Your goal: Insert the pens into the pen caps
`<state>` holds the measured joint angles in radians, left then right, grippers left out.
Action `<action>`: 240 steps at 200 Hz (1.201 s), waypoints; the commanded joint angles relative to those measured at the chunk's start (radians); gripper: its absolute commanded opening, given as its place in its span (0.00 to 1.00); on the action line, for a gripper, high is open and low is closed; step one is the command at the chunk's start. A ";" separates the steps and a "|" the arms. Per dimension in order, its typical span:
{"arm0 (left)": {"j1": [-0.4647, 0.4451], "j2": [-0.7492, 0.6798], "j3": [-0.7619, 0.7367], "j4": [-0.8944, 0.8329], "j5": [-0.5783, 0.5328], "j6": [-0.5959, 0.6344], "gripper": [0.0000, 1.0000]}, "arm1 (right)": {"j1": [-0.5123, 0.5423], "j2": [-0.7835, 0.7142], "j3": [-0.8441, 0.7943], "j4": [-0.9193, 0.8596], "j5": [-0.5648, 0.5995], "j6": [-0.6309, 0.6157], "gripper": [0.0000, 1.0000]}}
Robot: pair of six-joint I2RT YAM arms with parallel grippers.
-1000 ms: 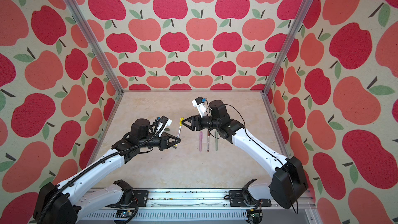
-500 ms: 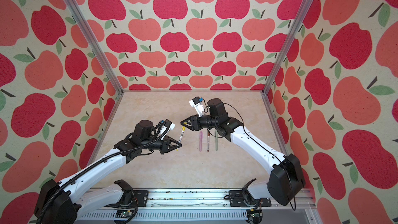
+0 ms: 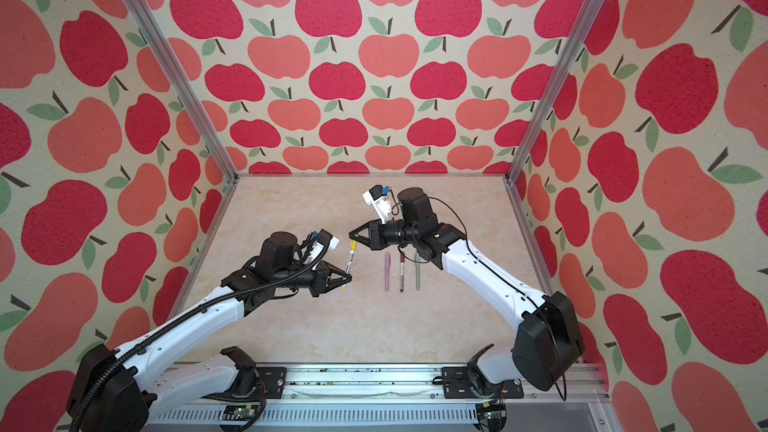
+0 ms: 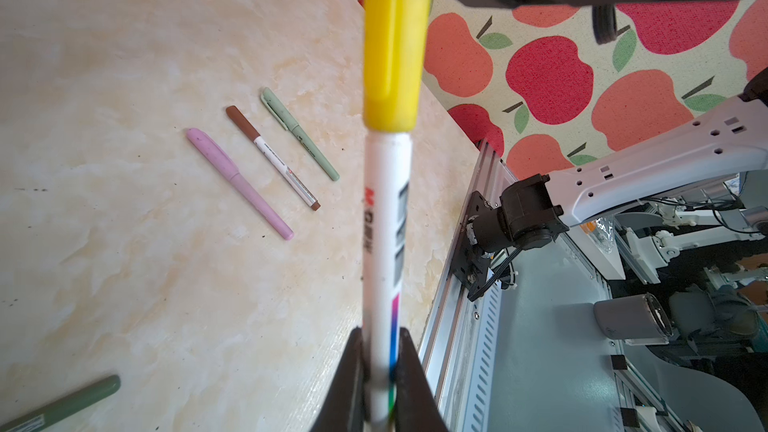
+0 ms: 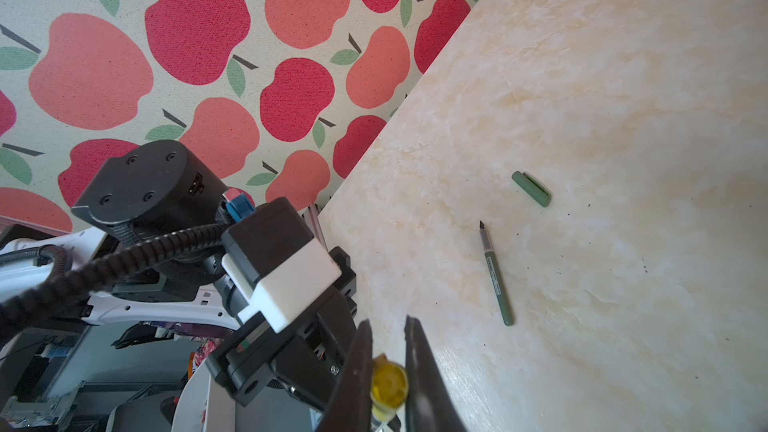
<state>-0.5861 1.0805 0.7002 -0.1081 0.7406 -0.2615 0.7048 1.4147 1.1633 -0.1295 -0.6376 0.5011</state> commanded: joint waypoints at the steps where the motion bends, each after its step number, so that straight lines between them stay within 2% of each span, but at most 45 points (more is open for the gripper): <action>1: 0.004 -0.016 0.014 0.124 -0.077 0.003 0.00 | 0.024 0.021 0.015 -0.044 -0.034 -0.021 0.00; 106: 0.006 -0.058 0.084 0.256 -0.186 0.056 0.00 | 0.050 0.062 -0.022 -0.038 -0.031 -0.006 0.00; 240: 0.070 0.045 0.230 0.440 -0.192 0.071 0.00 | 0.094 0.082 -0.138 0.015 0.004 0.031 0.00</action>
<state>-0.5583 1.1336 0.7769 -0.0628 0.5945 -0.1936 0.7265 1.4460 1.1236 0.1276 -0.5175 0.5179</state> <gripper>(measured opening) 0.131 0.133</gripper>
